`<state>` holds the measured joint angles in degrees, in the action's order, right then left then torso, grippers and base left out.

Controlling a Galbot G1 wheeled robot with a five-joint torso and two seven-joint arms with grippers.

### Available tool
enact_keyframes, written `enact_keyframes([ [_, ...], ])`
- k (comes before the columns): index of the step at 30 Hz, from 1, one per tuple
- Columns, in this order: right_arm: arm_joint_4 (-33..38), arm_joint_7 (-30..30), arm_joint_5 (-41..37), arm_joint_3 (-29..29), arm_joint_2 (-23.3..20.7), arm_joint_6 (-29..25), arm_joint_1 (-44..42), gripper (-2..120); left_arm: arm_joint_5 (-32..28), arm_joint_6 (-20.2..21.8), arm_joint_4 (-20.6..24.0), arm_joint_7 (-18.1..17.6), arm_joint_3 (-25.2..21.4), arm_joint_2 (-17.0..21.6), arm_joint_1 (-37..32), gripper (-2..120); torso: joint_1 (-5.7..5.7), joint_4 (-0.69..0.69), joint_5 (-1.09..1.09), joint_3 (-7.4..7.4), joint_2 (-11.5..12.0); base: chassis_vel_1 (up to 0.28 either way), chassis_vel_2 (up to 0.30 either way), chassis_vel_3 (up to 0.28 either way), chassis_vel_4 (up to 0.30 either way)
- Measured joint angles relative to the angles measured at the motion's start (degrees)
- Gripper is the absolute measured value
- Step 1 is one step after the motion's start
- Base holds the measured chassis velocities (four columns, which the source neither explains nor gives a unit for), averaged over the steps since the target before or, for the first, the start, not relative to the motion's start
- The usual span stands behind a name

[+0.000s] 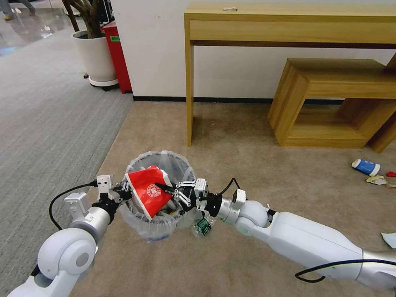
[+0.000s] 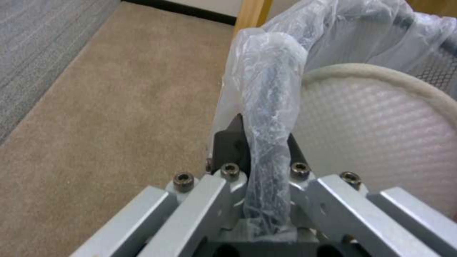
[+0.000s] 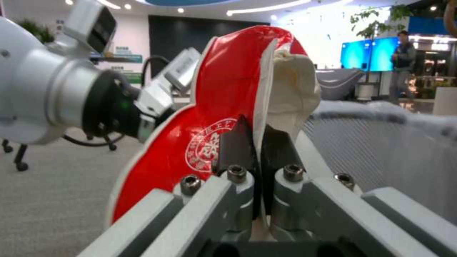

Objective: Pick up the trash bin and place the garbage on the floor into it.

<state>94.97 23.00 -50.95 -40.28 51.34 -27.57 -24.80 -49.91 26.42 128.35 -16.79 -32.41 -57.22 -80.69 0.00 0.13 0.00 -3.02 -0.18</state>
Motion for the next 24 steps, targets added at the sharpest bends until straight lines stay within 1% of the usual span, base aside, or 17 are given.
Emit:
enact_keyframes([
  [7, -1.46, 0.02, 0.99, 0.62, 0.3, -0.27, 0.08, 0, 0.22, 0.0, 0.2, 0.03, -0.08, -0.1, -0.22, 2, 0.0, 0.0, 0.0, 0.0, 0.0, 0.0, 0.0, 0.0, 0.0],
  [24, -2.03, 0.62, 2.11, 1.79, -0.18, -0.63, -0.18, 0, 0.22, -0.07, 0.35, 0.07, -0.05, -0.14, -0.14, 2, 0.0, 0.0, 0.0, 0.0, 0.0, 0.0, 0.0, 0.0, 0.0],
])
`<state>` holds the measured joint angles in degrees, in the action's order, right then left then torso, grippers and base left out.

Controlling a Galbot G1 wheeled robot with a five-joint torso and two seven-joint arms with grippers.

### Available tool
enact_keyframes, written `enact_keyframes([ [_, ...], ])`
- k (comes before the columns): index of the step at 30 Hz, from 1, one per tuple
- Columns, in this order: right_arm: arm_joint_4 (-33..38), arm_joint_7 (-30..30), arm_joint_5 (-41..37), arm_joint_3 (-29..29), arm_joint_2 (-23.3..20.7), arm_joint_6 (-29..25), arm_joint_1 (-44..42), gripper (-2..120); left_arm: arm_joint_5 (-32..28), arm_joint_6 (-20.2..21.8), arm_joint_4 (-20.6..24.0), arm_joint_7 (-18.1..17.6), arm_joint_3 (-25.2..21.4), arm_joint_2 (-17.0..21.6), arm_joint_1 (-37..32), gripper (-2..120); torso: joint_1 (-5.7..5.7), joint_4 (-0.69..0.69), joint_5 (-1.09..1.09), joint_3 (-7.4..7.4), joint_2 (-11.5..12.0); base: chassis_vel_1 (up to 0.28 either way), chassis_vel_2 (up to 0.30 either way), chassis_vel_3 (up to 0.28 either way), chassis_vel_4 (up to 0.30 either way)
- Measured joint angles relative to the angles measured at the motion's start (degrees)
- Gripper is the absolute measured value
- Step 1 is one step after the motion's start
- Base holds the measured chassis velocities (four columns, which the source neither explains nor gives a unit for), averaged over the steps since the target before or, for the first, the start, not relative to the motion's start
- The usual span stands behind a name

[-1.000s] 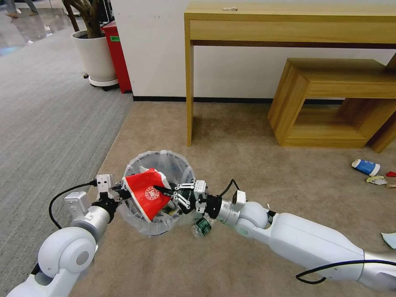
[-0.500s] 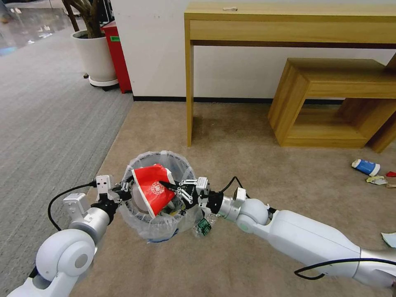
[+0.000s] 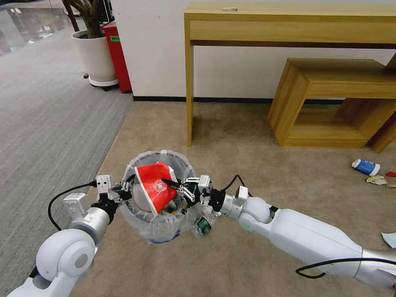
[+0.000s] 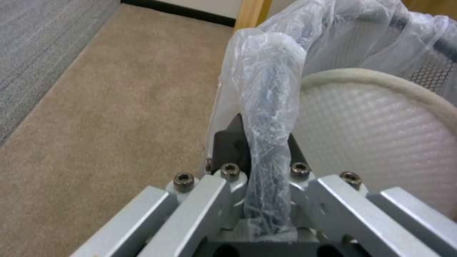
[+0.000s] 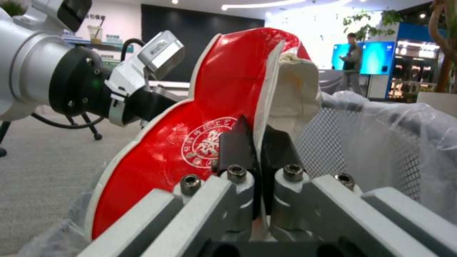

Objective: Pick up the trash bin and place the garbage on the floor into it.

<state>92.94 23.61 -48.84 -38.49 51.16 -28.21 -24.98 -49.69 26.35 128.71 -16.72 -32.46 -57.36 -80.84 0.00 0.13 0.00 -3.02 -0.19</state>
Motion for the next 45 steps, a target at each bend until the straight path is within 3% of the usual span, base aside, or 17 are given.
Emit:
enact_keyframes([
  [12, 1.05, 0.49, 0.56, 0.41, -1.11, 1.53, 0.45, 0, 0.04, 0.0, -0.11, 0.01, 0.41, -0.22, 0.16, 2, 0.0, 0.0, 0.0, 0.0, 0.01, 0.0, 0.0, 0.0, 0.0],
  [20, 4.12, 0.74, -1.28, -0.61, -2.84, 5.46, 3.76, 29, 0.17, 0.0, -0.33, 0.08, 0.44, -0.19, 0.28, 2, 0.0, 0.0, 0.0, 0.0, 0.0, 0.0, 0.0, 0.0, 0.0],
  [26, 5.9, 0.25, -1.72, -1.78, -4.19, 7.69, 6.44, 43, 0.31, 0.0, -0.45, 0.18, 0.8, -0.37, 0.4, 2, 0.0, 0.01, 0.0, 0.0, 0.0, 0.0, 0.0, 0.0, 0.0],
  [31, 6.23, 0.1, -2.01, -2.71, -4.65, 8.23, 8.48, 44, 0.52, 0.0, -0.57, 0.44, 0.87, -0.51, 0.4, 2, 0.0, 0.0, 0.0, 0.0, 0.0, 0.0, 0.0, 0.0, 0.0],
  [38, 5.44, -0.42, -2.09, -4.61, -4.67, 8.93, 11.66, 34, 0.73, -0.06, -0.54, 0.48, 1.22, -0.9, 0.5, 2, 0.0, 0.0, 0.0, 0.0, 0.0, 0.0, 0.0, 0.0, 0.0],
  [45, 3.69, -0.26, -0.99, -4.43, -4.5, 8.05, 12.59, 32, 0.76, -0.09, -0.32, 0.52, 1.23, -0.91, 0.31, 2, 0.0, 0.0, 0.0, 0.0, 0.0, 0.0, 0.0, 0.0, 0.0],
])
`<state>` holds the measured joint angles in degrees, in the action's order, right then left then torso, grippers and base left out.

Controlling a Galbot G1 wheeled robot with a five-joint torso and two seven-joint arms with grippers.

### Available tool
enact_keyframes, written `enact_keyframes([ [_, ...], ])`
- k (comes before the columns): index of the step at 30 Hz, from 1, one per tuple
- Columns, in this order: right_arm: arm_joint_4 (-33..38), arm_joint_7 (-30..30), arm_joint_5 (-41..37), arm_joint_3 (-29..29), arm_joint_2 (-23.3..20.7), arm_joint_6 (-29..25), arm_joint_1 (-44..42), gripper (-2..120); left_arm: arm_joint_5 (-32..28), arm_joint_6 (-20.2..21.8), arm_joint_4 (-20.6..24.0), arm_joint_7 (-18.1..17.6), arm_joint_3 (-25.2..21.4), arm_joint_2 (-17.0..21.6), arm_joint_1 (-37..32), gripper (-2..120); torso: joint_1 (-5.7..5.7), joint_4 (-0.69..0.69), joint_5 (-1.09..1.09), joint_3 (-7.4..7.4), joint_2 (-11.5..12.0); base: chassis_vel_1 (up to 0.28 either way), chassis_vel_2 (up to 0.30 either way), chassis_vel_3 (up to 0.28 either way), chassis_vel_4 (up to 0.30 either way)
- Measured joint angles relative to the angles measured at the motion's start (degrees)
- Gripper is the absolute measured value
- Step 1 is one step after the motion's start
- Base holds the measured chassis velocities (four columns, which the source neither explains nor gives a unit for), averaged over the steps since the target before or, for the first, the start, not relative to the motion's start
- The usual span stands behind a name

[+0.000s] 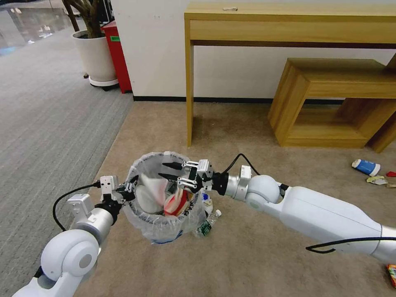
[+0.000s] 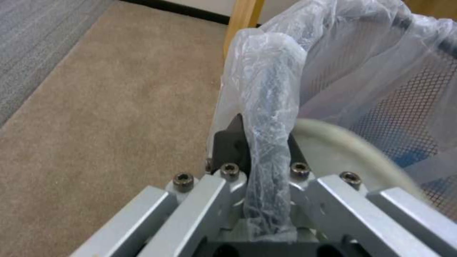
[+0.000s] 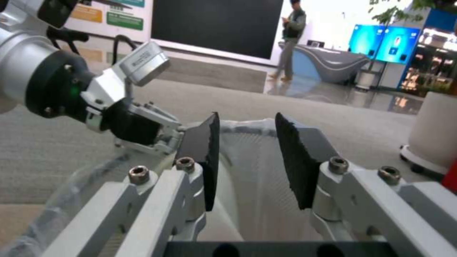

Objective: Pick up the trash bin and place the garbage on the floor into it.

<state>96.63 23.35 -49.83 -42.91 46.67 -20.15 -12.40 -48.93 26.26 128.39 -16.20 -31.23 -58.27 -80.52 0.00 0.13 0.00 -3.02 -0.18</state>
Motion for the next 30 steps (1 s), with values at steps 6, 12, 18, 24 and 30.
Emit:
enact_keyframes([
  [6, -0.11, 0.16, 0.43, 1.16, -0.53, -0.35, -0.43, 29, 0.0, -0.01, -0.04, 0.02, 0.2, -0.02, -0.01, 2, 0.0, 0.0, 0.0, 0.0, 0.0, 0.0, 0.0, 0.0, 0.0],
  [12, 0.94, 0.18, 0.15, 4.56, -1.29, -0.19, -1.42, 29, 0.34, -0.06, -1.27, 0.03, 0.55, -0.28, 0.04, 2, 0.0, 0.0, 0.0, 0.0, 0.0, 0.0, 0.0, 0.0, 0.0],
  [18, 1.82, -1.74, -0.56, 8.48, -2.13, 0.69, -2.01, 29, 0.56, -0.23, -2.04, 0.05, 0.46, -0.42, -0.04, 2, 0.0, 0.0, 0.0, 0.0, 0.0, 0.0, 0.0, 0.0, 0.0],
  [24, 2.45, -6.97, -0.78, 14.49, -4.53, 2.96, -4.97, 37, 0.88, -0.79, -3.57, 0.09, -0.72, -0.42, -0.22, 2, 0.0, -0.01, -0.01, 0.0, 0.0, 0.0, 0.0, 0.0, 0.0],
  [30, 3.79, -13.13, -1.55, 22.48, -7.24, 4.54, -14.18, 44, 1.48, -1.2, -5.32, 0.12, -2.16, -0.68, -0.36, 2, 0.0, 0.02, 0.01, 0.0, 0.0, 0.0, 0.0, 0.0, 0.0],
])
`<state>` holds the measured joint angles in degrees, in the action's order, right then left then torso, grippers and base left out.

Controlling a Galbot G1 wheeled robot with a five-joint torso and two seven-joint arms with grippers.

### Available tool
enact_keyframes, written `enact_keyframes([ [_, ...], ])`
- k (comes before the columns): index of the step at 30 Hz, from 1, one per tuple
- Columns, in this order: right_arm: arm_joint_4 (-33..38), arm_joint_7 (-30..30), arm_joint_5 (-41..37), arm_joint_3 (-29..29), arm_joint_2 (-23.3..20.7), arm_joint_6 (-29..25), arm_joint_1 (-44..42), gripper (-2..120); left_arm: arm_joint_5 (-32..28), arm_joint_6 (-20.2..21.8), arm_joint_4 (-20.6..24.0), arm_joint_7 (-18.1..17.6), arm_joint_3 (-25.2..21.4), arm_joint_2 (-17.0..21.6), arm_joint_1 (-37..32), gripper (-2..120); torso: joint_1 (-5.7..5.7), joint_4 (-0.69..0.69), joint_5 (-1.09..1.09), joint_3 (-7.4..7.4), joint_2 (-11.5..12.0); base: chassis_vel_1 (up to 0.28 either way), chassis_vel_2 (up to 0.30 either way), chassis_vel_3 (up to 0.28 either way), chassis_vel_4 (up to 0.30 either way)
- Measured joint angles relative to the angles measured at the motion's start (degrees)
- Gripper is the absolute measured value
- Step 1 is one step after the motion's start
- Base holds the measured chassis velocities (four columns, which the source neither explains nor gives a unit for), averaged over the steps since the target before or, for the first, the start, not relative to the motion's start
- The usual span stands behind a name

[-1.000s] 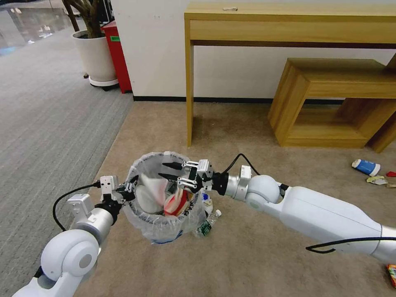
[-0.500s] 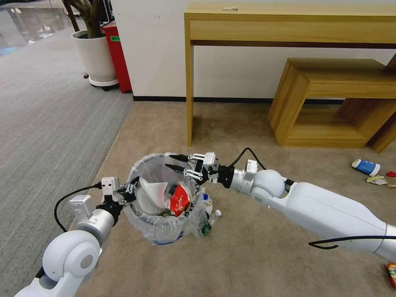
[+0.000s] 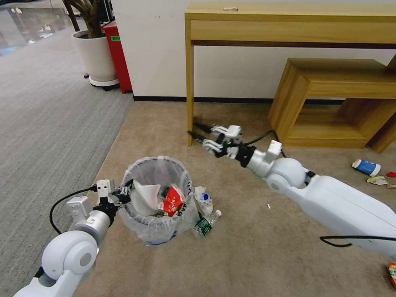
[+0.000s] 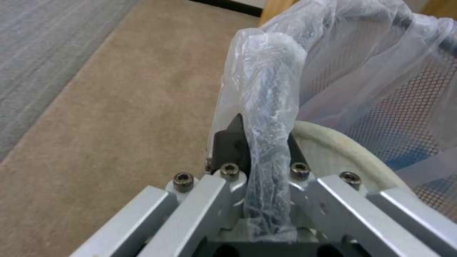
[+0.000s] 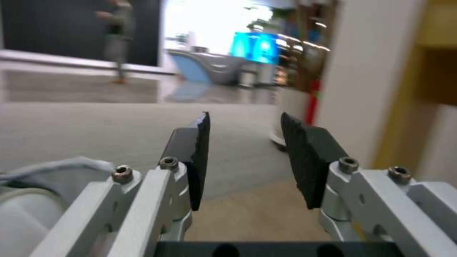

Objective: Pick up the trash bin and place the garbage on the floor into it.

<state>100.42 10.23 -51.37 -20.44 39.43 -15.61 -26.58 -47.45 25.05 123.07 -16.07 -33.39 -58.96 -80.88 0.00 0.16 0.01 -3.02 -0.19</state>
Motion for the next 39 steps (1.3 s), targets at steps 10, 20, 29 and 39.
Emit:
enact_keyframes([
  [10, 1.15, -8.95, 0.43, 10.27, -3.19, 1.41, -10.59, 74, 2.24, -1.51, -4.09, 0.04, -2.27, -1.31, -0.65, 2, 0.0, -0.03, -0.01, 0.0, -0.01, 0.0, 0.0, 0.0, 0.0],
  [20, 0.36, -13.06, 4.13, 19.6, -2.01, 1.42, -19.25, 92, 3.29, -2.8, -5.35, 0.13, -5.71, -3.36, -1.95, 2, 0.0, -0.03, 0.0, 0.0, -0.01, 0.0, 0.0, 0.0, 0.0],
  [29, -0.71, -13.1, 6.24, 25.12, -0.2, 1.26, -23.92, 97, 2.87, -2.86, -4.86, 0.07, -7.53, -4.37, -2.43, 2, 0.0, -0.02, -0.01, 0.0, -0.01, 0.0, 0.0, 0.0, 0.0],
  [39, -0.94, -12.48, 9.13, 30.19, 0.88, 0.64, -29.15, 100, 2.71, -2.9, -4.03, -0.11, -8.47, -5.1, -2.81, 2, 0.0, -0.02, -0.02, 0.0, -0.01, 0.0, 0.0, 0.0, 0.0],
])
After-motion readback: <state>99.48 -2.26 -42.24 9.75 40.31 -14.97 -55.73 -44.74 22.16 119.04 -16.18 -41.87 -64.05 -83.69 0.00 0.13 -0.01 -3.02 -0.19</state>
